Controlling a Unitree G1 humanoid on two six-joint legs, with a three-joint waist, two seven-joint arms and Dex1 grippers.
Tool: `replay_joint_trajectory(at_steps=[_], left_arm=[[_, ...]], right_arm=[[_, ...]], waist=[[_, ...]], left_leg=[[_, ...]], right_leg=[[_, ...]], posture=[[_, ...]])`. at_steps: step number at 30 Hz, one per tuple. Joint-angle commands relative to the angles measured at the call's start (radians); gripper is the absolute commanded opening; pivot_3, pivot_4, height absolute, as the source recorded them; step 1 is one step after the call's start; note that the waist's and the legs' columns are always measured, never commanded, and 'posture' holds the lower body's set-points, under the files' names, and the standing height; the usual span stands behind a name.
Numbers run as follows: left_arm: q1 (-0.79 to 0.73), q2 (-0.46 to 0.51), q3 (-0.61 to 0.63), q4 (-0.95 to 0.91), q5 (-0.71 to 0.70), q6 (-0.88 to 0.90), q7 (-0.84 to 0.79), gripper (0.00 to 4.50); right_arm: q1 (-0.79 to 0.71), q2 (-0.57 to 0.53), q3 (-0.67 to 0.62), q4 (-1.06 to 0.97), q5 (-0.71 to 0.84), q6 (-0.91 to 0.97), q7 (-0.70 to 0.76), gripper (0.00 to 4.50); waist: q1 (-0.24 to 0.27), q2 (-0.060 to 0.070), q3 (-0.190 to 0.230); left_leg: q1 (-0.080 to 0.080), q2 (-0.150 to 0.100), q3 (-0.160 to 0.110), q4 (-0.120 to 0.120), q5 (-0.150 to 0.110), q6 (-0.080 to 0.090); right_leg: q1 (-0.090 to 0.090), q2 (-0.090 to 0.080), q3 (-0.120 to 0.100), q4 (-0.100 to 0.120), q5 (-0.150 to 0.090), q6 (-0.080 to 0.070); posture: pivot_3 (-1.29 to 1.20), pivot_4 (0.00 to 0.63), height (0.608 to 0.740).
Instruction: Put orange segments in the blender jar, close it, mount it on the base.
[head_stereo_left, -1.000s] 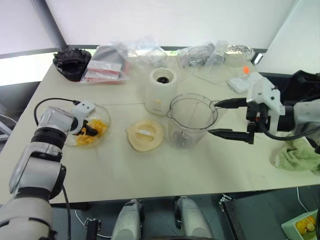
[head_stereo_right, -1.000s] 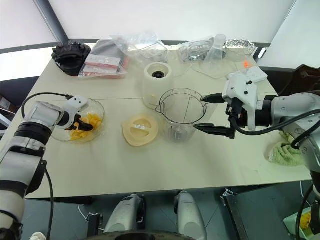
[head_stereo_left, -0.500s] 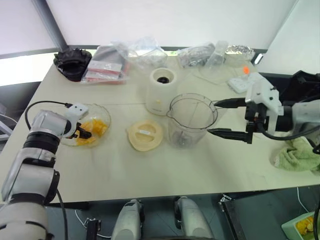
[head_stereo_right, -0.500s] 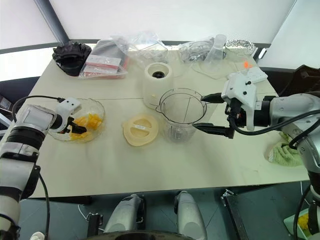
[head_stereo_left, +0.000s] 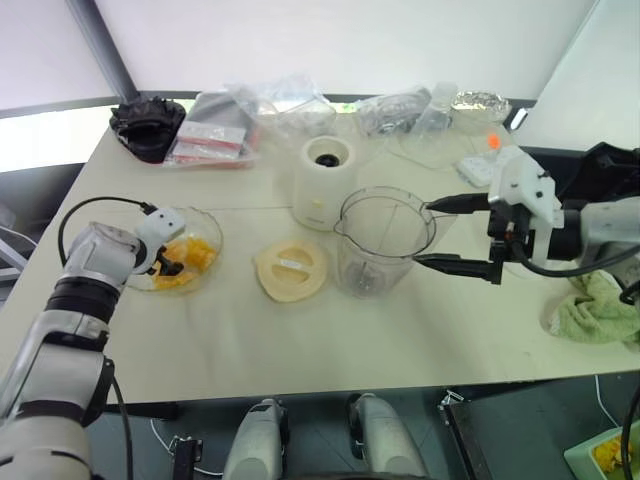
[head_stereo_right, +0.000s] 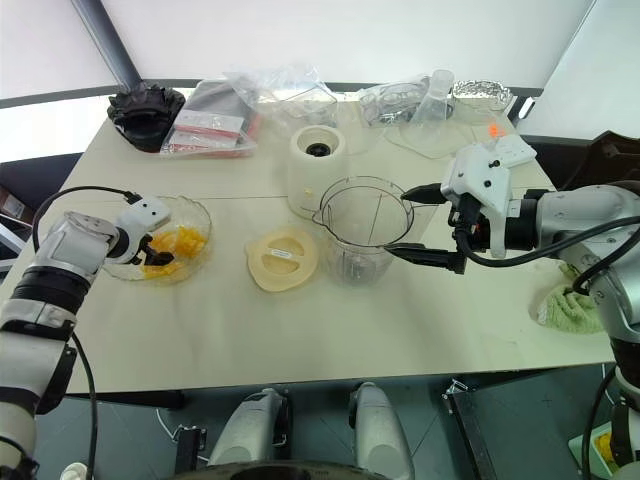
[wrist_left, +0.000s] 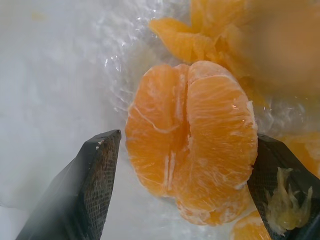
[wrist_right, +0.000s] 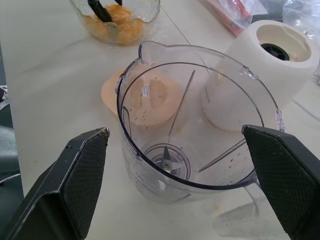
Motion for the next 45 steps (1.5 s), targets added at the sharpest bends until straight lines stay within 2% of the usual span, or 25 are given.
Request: replay_joint_trajectory(at_steps=[1,12,16,26,29,30,45], left_arm=[[0.023,0.001,-0.013,-0.012,0.026,-0.002,0.011,3.79],[0.092,-0.024,-0.038,-0.044,0.09,-0.07,0.041,3.79],[0.124,-0.029,-0.032,-0.057,0.109,-0.095,0.078,3.79],[0.209,-0.048,0.003,-0.134,0.104,-0.055,0.109,3.79],[0.199,-0.051,0.014,-0.1,0.105,-0.068,0.119,3.05],[0.193,-0.053,0.018,-0.086,0.106,-0.072,0.126,2.6],[0.114,-0.089,0.055,0.068,0.083,-0.088,0.148,2.6]], right_arm=[[-0.019,0.0,-0.009,-0.014,-0.002,-0.012,-0.002,4.44],[-0.013,0.004,-0.007,-0.02,-0.01,-0.014,-0.008,4.44],[-0.013,0.007,-0.007,-0.023,-0.008,-0.012,-0.014,4.44],[-0.017,0.013,0.005,-0.021,-0.011,-0.017,-0.021,4.44],[-0.023,0.014,0.01,-0.017,-0.013,-0.019,-0.019,4.5],[-0.024,0.014,0.012,-0.017,-0.014,-0.019,-0.018,4.5],[-0.025,0.012,0.011,-0.014,-0.019,-0.021,-0.008,4.5]], waist=[[0.0,0.0,0.0],[0.0,0.004,-0.003],[0.0,0.01,-0.006],[-0.002,0.016,-0.01],[-0.002,0.017,-0.01],[-0.002,0.018,-0.011],[-0.002,0.02,-0.012]], left_leg=[[0.0,0.0,0.0,0.0,0.0,0.0],[0.003,0.0,0.0,0.0,0.0,0.0],[0.006,0.0,0.0,0.0,0.0,0.0],[0.01,0.001,0.0,-0.001,0.0,0.0],[0.01,0.001,0.0,-0.001,0.0,0.0],[0.01,0.001,0.0,-0.001,0.0,0.0],[0.011,0.002,0.0,-0.002,0.0,-0.001]], right_leg=[[0.0,0.0,0.0,0.0,0.0,0.0],[0.002,0.0,0.0,0.0,0.0,0.0],[0.006,0.0,0.0,0.0,0.0,0.0],[0.008,-0.001,0.0,-0.001,-0.002,0.003],[0.009,-0.001,0.0,-0.002,-0.002,0.003],[0.008,-0.001,0.0,-0.002,-0.002,0.003],[0.009,0.0,-0.001,-0.004,-0.002,0.003]], posture=[[0.0,0.15,0.74],[0.0,0.15,0.74],[0.0,0.15,0.74],[0.0,0.15,0.74],[0.0,0.15,0.74],[0.0,0.15,0.74],[0.0,0.15,0.74]])
